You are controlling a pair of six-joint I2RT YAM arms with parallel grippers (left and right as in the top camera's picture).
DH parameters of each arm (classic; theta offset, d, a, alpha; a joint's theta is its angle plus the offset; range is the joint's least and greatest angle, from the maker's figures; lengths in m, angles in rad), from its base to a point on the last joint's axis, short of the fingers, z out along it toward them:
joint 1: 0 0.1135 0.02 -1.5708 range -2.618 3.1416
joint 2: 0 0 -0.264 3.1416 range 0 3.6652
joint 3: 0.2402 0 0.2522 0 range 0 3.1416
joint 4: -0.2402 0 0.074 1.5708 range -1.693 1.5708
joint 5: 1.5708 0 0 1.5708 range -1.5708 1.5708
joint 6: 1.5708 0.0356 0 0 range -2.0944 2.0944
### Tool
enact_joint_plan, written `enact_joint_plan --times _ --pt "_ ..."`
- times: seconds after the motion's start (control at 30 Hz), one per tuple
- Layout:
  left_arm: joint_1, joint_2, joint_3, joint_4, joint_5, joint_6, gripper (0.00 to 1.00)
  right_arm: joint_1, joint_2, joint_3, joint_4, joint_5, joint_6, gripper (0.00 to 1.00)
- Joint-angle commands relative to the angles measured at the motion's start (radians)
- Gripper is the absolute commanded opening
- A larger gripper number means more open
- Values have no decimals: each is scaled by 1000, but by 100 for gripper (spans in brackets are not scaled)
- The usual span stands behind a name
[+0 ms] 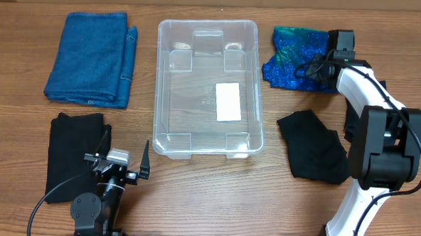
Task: Pack container
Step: 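Close the right gripper on the sparkly fabric bundle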
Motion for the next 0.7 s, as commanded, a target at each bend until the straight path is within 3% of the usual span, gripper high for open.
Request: enact_joint_plan --times 0.0,0.2,0.37,0.47,0.5,0.57,0.6,0.67 --pt "5 -10 -3 1 -9 -11 100 1 25 3 -15 -132 156 4" --pt "5 -10 -3 1 -10 -11 100 26 25 3 54 -329 294 4" --pt "5 -10 -3 1 -9 -11 100 10 -12 33 85 -327 291 4" --pt "5 -10 -3 1 -9 -11 100 -41 -63 138 16 -318 192 4" --pt "5 -10 -3 1 -9 -11 100 -60 -76 182 -20 -308 140 9" --pt "5 -10 -3 1 -9 -11 100 -125 -86 309 -140 -301 -56 33" --pt "5 -10 -3 1 -9 -11 100 -164 -86 330 -180 -306 -132 40" --pt "5 -10 -3 1 -9 -11 100 -219 -79 328 -224 -343 -211 45"
